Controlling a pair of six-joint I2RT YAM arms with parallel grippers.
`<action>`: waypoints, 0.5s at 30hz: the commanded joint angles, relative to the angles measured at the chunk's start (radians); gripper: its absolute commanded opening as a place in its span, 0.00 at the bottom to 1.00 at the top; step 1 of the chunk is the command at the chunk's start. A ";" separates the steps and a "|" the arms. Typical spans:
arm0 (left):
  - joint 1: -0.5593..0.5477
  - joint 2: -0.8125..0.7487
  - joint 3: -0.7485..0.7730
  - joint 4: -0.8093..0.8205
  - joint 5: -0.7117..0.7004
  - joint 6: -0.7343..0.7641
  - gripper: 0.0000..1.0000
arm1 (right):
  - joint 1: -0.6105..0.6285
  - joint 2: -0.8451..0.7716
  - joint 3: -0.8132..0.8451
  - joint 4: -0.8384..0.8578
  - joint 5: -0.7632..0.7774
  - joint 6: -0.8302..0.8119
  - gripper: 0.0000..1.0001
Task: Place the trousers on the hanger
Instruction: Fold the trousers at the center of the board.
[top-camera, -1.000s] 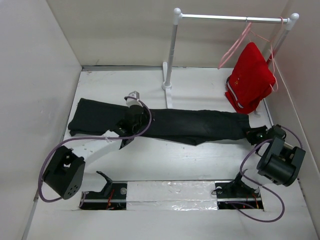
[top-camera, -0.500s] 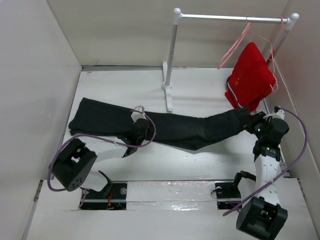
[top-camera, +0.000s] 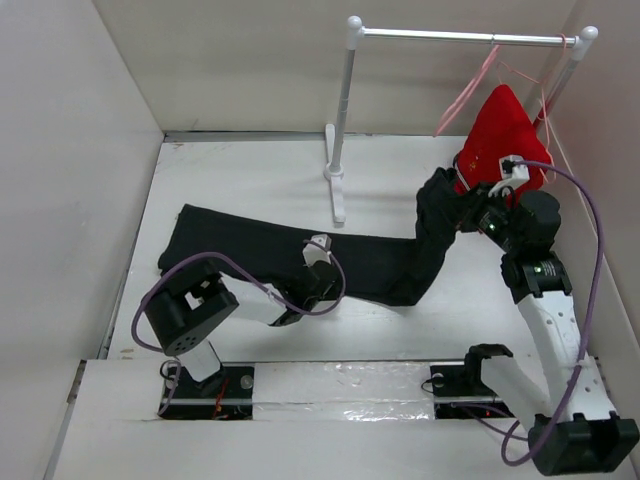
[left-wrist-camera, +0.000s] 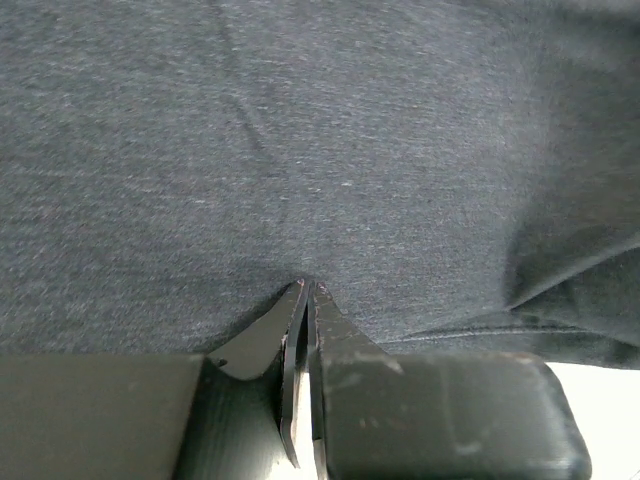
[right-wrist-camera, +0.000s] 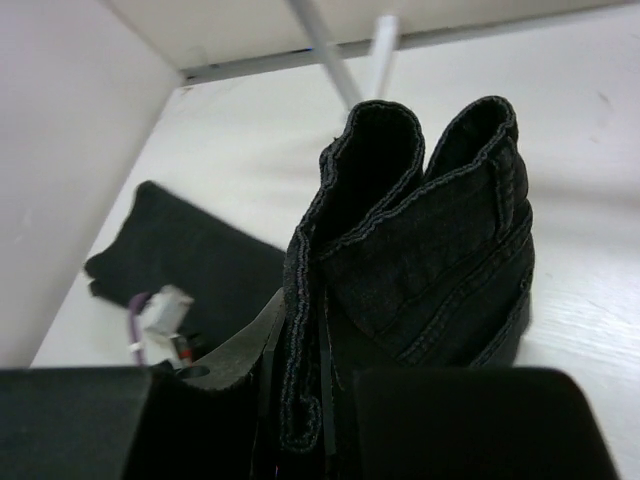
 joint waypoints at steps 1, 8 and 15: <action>-0.028 0.067 0.046 0.004 0.025 -0.016 0.00 | 0.119 -0.025 0.141 0.032 0.109 0.010 0.00; -0.108 0.174 0.117 0.045 0.064 -0.018 0.00 | 0.248 0.036 0.262 0.095 0.148 0.067 0.00; -0.157 0.289 0.244 0.029 0.104 0.031 0.00 | 0.259 0.076 0.406 0.118 0.156 0.071 0.00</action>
